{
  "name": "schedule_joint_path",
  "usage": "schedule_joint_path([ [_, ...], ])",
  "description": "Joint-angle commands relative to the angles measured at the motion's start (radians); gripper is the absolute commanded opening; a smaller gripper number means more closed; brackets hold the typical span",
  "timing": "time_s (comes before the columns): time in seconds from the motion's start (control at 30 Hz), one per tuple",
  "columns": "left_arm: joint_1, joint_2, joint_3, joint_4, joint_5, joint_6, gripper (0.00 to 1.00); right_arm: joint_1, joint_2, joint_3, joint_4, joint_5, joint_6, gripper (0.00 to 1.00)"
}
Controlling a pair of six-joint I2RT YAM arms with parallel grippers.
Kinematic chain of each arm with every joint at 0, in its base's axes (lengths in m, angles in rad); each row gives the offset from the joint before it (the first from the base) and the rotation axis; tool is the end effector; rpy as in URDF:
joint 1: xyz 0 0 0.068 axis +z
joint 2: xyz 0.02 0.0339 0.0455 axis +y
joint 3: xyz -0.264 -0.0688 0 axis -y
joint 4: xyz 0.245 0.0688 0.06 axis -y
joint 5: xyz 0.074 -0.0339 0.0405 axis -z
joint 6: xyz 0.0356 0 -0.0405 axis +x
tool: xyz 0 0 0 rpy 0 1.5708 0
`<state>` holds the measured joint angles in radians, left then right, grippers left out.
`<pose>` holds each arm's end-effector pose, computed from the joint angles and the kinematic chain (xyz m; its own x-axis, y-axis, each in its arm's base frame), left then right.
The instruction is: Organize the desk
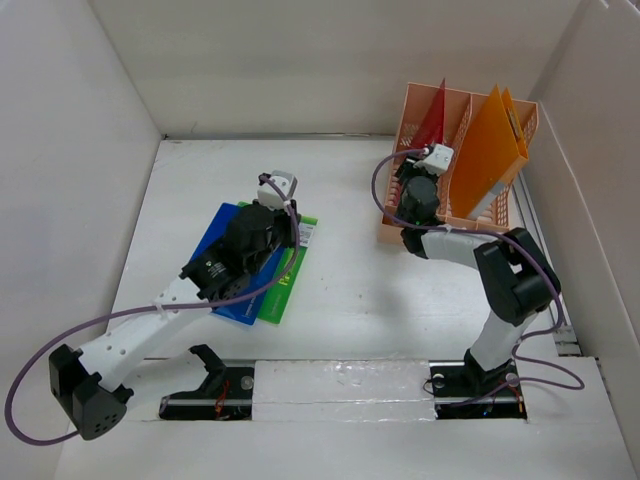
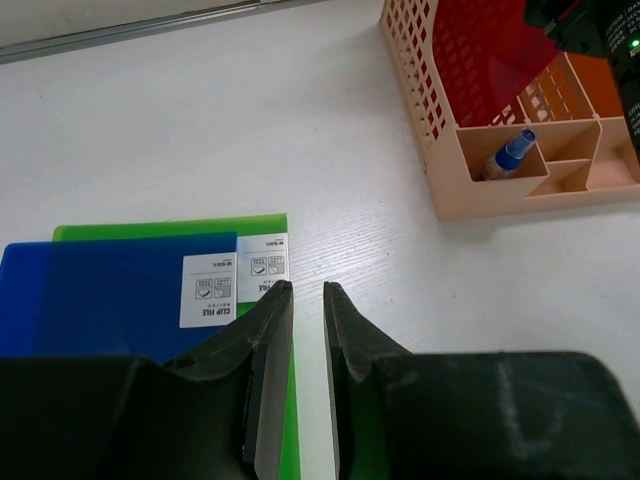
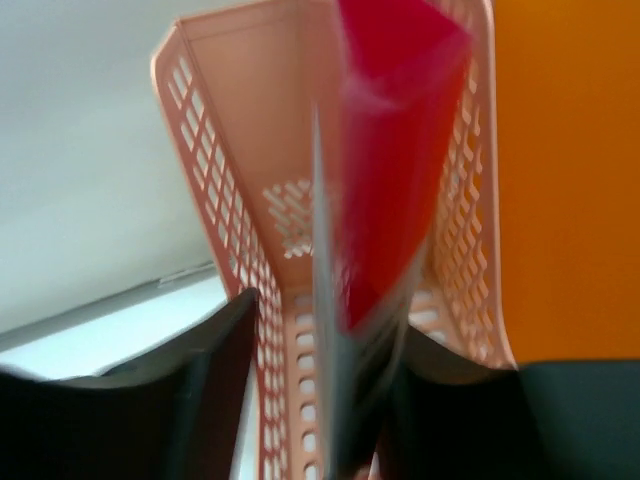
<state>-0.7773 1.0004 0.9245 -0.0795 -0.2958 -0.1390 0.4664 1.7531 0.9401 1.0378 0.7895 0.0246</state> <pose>0.1734 -0.1561 0.3602 -0.1738 -0.0150 -0.9847 0.4458 0.8904 -0.0922 0.3476 0.1467 0.2585 0.2065 0.1233 -0.9707 0.2966 0.9375 0.1822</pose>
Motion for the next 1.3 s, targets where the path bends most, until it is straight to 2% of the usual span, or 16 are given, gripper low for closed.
schedule_joint_path([
  [0.0,0.000,0.004,0.002,0.043,-0.002,-0.011,0.15,0.011,-0.092,0.022,-0.110,0.002,0.097,0.55],
  [0.13,0.000,0.007,0.000,0.041,-0.034,-0.017,0.16,-0.018,-0.184,0.026,-0.258,-0.126,0.262,0.70],
  [0.23,0.000,0.003,-0.001,0.046,-0.057,-0.028,0.16,-0.034,-0.245,0.037,-0.356,-0.185,0.322,0.77],
  [0.37,0.000,0.001,-0.015,0.052,-0.118,-0.043,0.30,-0.034,-0.331,0.051,-0.485,-0.184,0.376,0.86],
  [0.6,0.000,0.027,-0.013,0.037,-0.174,-0.065,0.44,-0.015,-0.506,-0.015,-0.535,-0.196,0.410,0.91],
  [0.7,0.000,0.041,-0.009,0.037,-0.180,-0.077,0.48,0.017,-0.579,-0.052,-0.524,-0.222,0.416,0.86],
  [0.87,0.023,0.066,0.008,0.018,-0.192,-0.122,0.47,0.077,-0.598,-0.126,-0.480,-0.367,0.463,0.58],
  [0.9,0.032,0.055,0.005,0.032,-0.192,-0.125,0.47,0.109,-0.584,-0.133,-0.466,-0.380,0.468,0.51],
  [0.93,0.041,0.050,-0.003,0.038,-0.193,-0.129,0.44,0.127,-0.548,-0.130,-0.464,-0.389,0.474,0.37],
  [1.03,0.070,0.038,-0.013,0.047,-0.187,-0.158,0.40,0.184,-0.454,-0.109,-0.476,-0.404,0.489,0.07],
  [1.17,0.079,0.041,-0.009,0.044,-0.238,-0.169,0.34,0.245,-0.336,-0.063,-0.447,-0.441,0.502,0.02],
  [1.2,0.079,0.040,-0.007,0.044,-0.249,-0.169,0.30,0.255,-0.311,-0.038,-0.446,-0.459,0.515,0.04],
  [1.27,0.079,0.035,0.000,0.040,-0.267,-0.172,0.29,0.268,-0.220,-0.008,-0.447,-0.531,0.560,0.20],
])
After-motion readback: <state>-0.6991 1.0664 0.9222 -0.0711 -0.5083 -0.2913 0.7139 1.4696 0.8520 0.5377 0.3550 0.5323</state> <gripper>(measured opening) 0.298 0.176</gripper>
